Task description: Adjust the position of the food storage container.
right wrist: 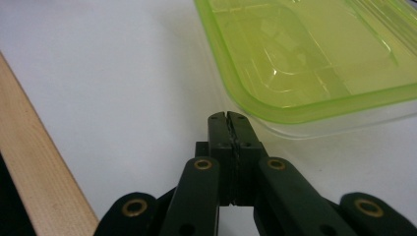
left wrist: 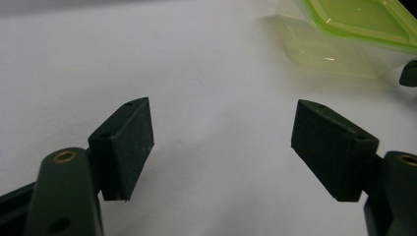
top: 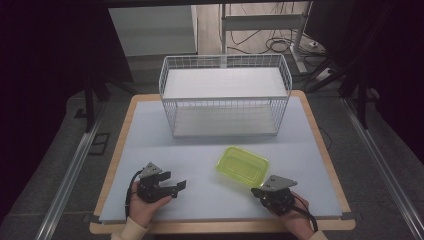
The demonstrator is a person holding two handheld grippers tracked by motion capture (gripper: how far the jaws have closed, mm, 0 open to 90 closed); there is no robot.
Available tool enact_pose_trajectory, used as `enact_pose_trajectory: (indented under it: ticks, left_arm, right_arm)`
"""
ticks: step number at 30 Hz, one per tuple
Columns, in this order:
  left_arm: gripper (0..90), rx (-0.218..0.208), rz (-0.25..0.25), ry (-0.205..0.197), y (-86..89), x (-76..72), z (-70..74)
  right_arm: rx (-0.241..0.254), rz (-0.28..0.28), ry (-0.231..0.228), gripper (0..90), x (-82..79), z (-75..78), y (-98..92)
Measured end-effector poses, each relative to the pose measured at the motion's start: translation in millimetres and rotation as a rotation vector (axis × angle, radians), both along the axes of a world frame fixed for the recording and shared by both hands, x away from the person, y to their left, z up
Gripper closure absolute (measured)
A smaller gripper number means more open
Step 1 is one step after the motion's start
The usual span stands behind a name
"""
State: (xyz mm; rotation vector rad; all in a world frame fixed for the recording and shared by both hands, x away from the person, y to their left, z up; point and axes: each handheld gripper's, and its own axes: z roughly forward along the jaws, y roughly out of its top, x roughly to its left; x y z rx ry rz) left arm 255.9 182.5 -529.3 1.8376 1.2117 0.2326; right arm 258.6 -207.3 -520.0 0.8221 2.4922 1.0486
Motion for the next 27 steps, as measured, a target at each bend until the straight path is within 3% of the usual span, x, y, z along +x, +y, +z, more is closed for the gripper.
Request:
enact_pose_trajectory:
  ticks: [19,27]
  left_arm:
    - [23.4,0.002,-0.004,0.008,-1.0,0.9,-1.6]
    - [23.4,-0.001,-0.002,0.005,-0.4,0.2,-1.0]
  right_arm:
    - [0.057,-0.120,0.025,90.0,30.5,0.6,-19.3]
    - [0.080,-0.143,0.051,90.0,31.4,2.3,-31.2]
